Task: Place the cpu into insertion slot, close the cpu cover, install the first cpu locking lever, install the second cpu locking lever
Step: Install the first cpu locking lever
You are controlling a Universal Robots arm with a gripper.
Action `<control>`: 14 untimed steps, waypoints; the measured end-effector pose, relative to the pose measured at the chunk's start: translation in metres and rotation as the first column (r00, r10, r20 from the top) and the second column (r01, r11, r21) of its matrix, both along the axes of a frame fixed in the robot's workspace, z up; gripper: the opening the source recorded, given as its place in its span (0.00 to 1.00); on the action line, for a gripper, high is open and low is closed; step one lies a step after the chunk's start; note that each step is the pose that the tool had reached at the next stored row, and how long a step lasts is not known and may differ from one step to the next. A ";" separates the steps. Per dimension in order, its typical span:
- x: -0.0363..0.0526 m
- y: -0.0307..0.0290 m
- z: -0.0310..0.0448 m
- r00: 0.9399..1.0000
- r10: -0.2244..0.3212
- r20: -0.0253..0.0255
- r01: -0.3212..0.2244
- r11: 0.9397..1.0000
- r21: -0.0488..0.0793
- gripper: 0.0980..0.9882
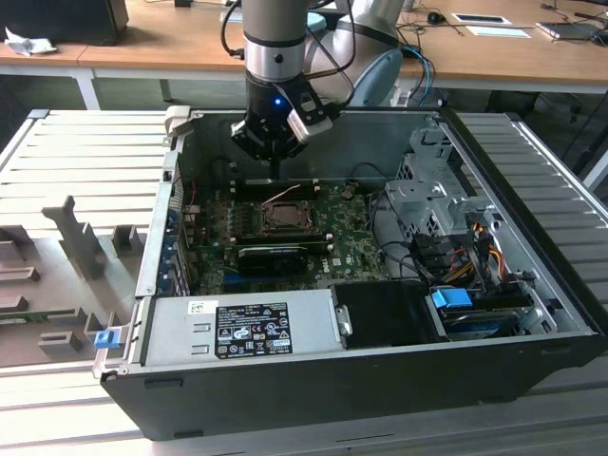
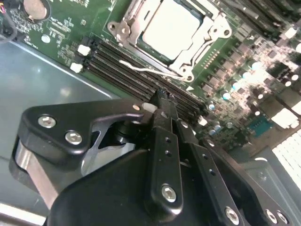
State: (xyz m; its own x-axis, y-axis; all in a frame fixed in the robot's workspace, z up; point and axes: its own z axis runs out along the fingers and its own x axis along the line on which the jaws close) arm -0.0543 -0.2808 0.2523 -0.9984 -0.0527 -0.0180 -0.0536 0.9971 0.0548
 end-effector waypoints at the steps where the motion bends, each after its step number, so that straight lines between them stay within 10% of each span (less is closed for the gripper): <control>1: 0.0007 -0.0002 -0.0021 1.000 0.000 0.000 0.000 1.000 0.002 0.01; 4: 0.0023 -0.0006 -0.0079 1.000 0.000 0.000 0.000 1.000 0.004 0.01; 8: 0.0040 -0.0026 -0.0119 1.000 0.000 0.000 0.000 0.999 0.039 0.01; 14: 0.0069 -0.0042 -0.0184 1.000 -0.001 0.000 0.001 0.999 0.038 0.01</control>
State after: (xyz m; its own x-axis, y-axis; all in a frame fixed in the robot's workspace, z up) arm -0.0474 -0.2850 0.2339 -0.9985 -0.0512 -0.0199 -0.0528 0.9943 0.0931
